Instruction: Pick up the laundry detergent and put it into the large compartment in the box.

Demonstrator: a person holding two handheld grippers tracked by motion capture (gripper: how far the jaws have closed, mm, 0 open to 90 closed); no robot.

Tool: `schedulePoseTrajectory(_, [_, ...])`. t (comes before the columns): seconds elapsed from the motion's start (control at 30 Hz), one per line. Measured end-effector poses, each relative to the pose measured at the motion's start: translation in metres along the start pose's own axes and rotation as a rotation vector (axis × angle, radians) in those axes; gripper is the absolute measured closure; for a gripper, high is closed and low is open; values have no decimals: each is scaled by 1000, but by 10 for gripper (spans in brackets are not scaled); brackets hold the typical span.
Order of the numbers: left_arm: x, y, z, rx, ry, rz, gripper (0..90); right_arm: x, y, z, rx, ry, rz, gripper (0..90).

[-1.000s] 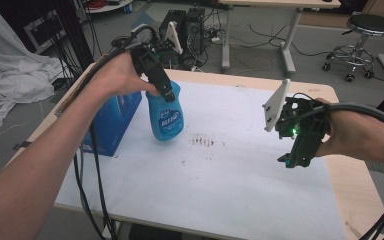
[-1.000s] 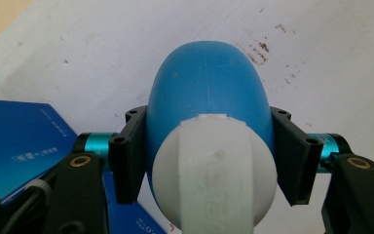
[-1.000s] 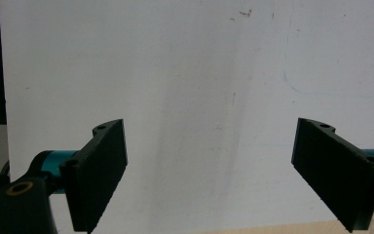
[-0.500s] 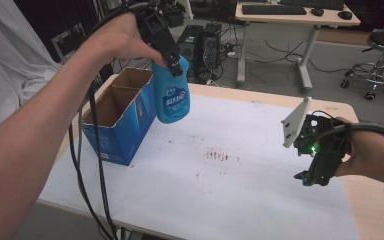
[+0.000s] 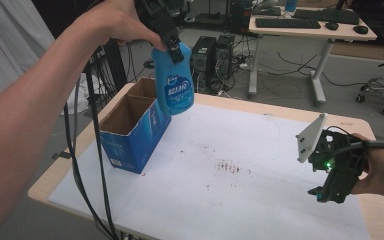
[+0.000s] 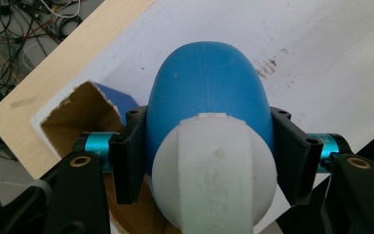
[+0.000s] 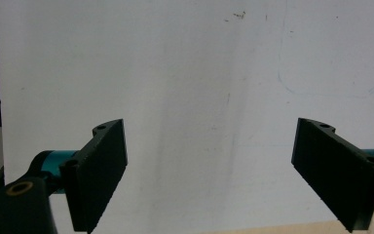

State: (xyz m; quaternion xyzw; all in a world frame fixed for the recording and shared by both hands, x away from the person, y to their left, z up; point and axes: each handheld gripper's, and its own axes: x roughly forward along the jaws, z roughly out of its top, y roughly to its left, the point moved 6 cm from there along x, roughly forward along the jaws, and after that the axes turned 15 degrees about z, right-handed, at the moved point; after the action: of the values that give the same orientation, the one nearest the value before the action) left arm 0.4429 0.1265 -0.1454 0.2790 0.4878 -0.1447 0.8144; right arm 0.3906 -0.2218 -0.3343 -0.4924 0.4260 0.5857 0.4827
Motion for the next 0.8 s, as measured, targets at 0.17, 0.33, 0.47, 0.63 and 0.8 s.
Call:
schedulePoseTrajectory(0.17, [0, 20, -16, -27, 21, 22, 383, 0, 0, 1, -9, 4, -1, 122])
schedulePoseTrajectory(0.33, [-1, 36, -30, -44, 32, 49, 383, 2, 0, 3, -10, 8, 1, 122])
schedulePoseTrajectory(0.47, [-1, 55, -48, -91, 43, 65, 383, 3, 0, 4, -15, 15, -1, 122])
schedulePoseTrajectory(0.63, [2, 66, -64, -108, 53, 76, 383, 3, 0, 4, -13, 16, -3, 122])
schedulePoseTrajectory(0.8, [7, 72, -75, -112, 65, 77, 383, 4, 0, 4, -14, 18, -2, 122])
